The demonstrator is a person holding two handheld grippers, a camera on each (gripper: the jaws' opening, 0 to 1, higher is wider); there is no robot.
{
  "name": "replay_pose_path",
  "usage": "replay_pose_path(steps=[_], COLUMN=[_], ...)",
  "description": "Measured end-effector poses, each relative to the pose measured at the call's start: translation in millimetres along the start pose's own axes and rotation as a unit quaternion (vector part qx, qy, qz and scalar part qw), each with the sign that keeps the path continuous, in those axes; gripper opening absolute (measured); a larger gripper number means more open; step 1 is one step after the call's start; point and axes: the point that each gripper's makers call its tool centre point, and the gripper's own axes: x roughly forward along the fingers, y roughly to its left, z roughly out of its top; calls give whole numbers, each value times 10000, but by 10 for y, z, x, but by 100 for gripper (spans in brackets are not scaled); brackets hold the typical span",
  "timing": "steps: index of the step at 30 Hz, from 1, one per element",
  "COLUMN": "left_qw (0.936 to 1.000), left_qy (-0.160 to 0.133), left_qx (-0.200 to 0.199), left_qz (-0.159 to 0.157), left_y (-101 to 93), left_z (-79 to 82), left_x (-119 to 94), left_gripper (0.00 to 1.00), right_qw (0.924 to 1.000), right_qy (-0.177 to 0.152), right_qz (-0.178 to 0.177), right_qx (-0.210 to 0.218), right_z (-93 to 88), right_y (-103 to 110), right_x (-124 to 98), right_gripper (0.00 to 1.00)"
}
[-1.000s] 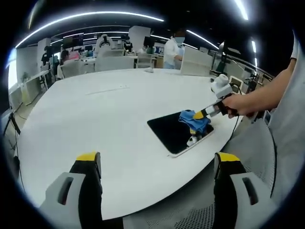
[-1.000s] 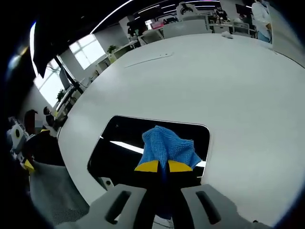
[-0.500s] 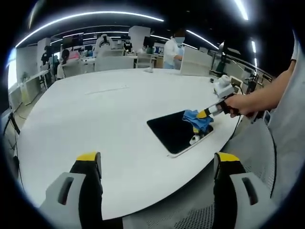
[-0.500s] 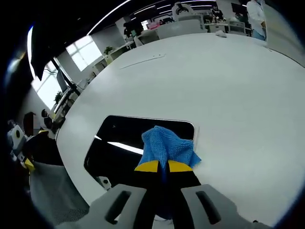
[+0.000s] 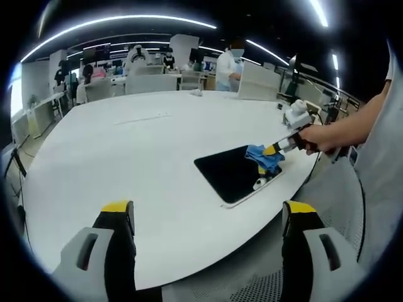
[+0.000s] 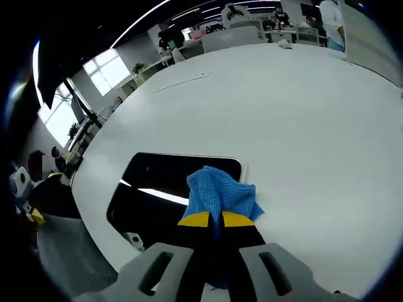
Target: Wipe the mirror surface with the cleaning cloth until all visible marks leave the cleaned area.
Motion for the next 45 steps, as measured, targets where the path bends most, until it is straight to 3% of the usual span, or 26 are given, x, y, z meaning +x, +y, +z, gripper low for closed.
replay_pose_path(steps=[14, 18, 30, 45], left_qw=[10000, 10000, 9999, 9998], left_qy=[-31, -58, -28, -96], left_qx=[4, -20, 38, 60], left_qz=[-30, -28, -97, -146], left_y=[-33, -12, -27, -41], left_z=[20, 16, -4, 23], left_x=[-10, -11, -10, -27], left_gripper=[97, 96, 96, 99], right_qw=[9997, 9997, 9986, 9980], right_qy=[23, 31, -21, -78], right_qz=[-143, -221, -503, -595], right_qx=[177, 44, 129, 216], right_z=[-32, -34, -49, -166], right_y=[-76, -76, 60, 122], right_x=[-14, -2, -96, -201], right_gripper=[0, 0, 1, 1])
